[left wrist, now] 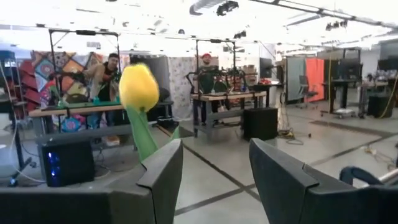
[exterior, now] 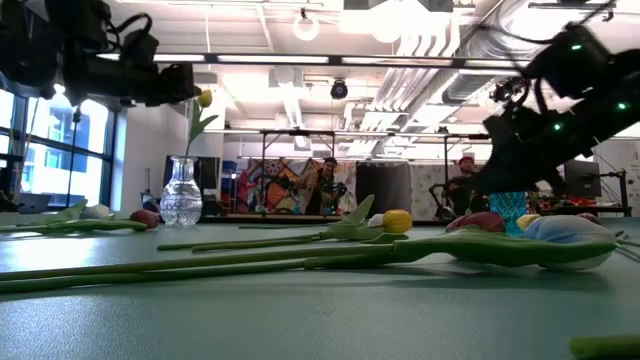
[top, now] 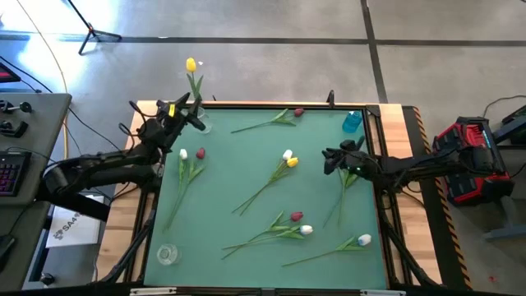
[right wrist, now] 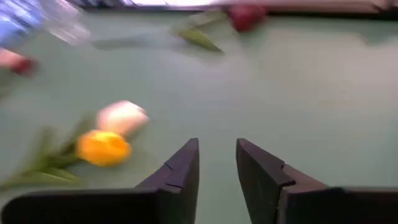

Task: Sort flowers into vase by color
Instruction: Put the right yellow flower into the top transparent vase

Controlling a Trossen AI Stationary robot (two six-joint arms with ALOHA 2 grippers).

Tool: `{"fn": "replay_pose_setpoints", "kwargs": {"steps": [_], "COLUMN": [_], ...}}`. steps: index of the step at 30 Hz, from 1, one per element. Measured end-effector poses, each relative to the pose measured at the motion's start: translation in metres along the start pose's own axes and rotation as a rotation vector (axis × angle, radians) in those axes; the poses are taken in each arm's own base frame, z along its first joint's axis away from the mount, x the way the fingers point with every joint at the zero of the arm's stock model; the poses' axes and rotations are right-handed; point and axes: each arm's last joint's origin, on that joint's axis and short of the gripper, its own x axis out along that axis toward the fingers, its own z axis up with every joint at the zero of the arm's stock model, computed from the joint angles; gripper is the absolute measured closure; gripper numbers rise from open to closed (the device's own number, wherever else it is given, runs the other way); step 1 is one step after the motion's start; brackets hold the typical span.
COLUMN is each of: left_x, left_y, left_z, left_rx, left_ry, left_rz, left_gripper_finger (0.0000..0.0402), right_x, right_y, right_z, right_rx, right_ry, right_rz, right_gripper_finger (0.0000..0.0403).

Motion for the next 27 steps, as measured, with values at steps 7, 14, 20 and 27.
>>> {"fn": "replay_pose_setpoints", "kwargs": {"steps": [7,14,20,27], "left_x": [-0.018,-0.032,-0.042,-0.051], "left_y": [-0.008,-0.023,-0.035,-0.047], "left_z": [0.008,0.005,-0.005,-0.006], "left_rx": [0.028,0.022,0.089,0.029], "left_ry": [0.039,0.109,0.212,0.233], "left_rz": [-0.064,-0.209,-0.337,-0.571], "left_gripper_finger": [0.0227,0.0227,0.0227,0.0227], "right_x": [-0.012,-0.030,-0.035,-0.021], "right_y": [0.014,0.009,0.003,-0.005], "right_z": [0.033,0.040,0.033,0.031], "right_rx": [-0.048,0.016,0.096,0.095], "right_ry": [0.145,0.354,0.472,0.502], "right_rz": [-0.156,-0.304,-0.349,-0.485], "right_gripper_finger": [0.0338,0.0314,0.0254,0.0207]}}
